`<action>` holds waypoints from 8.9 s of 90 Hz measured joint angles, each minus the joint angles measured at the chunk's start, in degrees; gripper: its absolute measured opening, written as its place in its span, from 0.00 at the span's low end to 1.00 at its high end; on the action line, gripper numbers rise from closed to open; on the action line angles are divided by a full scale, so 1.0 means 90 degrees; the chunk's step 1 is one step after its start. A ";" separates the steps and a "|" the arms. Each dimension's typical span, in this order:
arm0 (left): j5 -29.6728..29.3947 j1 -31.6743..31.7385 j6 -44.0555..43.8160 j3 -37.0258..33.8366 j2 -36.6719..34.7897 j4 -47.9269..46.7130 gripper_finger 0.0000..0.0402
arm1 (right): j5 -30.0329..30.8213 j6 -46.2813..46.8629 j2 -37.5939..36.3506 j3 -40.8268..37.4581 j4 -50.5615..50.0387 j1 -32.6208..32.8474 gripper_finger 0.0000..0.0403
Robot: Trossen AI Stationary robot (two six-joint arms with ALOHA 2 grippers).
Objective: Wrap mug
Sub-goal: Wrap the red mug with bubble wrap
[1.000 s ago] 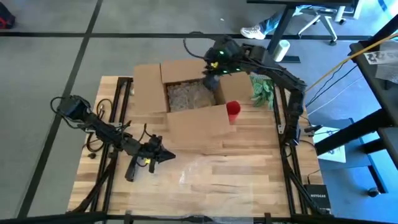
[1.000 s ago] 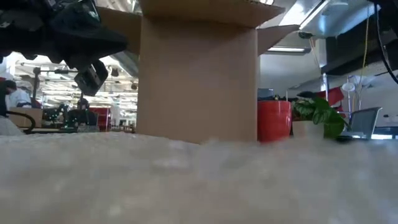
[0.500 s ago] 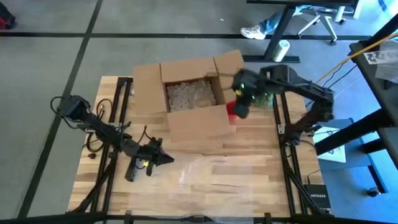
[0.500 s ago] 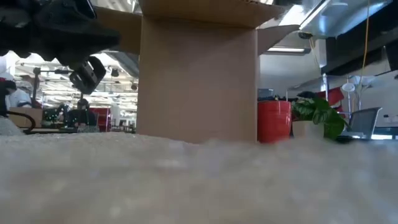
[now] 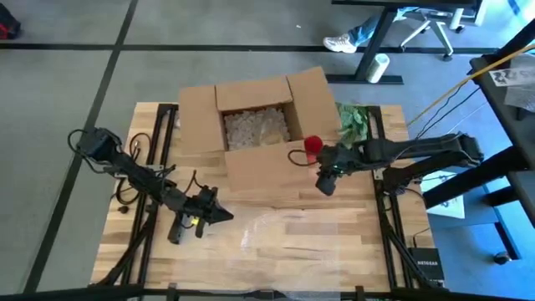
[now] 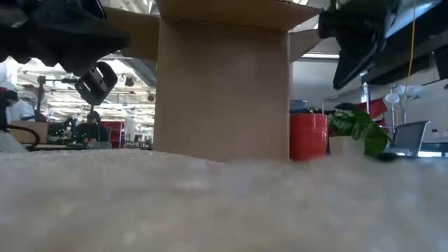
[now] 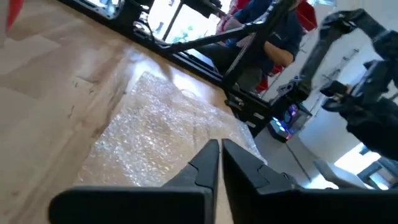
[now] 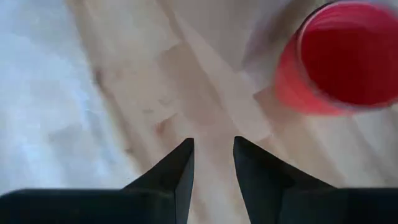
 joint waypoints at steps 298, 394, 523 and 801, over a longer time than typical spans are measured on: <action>-0.2245 -0.2339 -0.0942 0.0402 -0.0002 -0.1028 0.00 | -0.0377 0.0150 0.6113 0.6994 -0.1154 0.3223 0.00; -0.3101 -0.2875 -0.4074 0.3393 0.0294 -0.8722 0.00 | -0.0555 0.0492 0.6607 0.7159 -0.1324 0.3088 0.00; -0.3105 -0.2853 -0.4509 0.3388 0.0658 -0.8748 0.00 | 0.0417 0.0705 0.5640 0.7159 -0.1933 0.3350 0.24; -0.2109 -0.1593 -0.3695 0.3184 0.0636 -0.8176 0.00 | 0.1943 0.3446 0.2270 -0.0953 0.4718 0.4232 0.00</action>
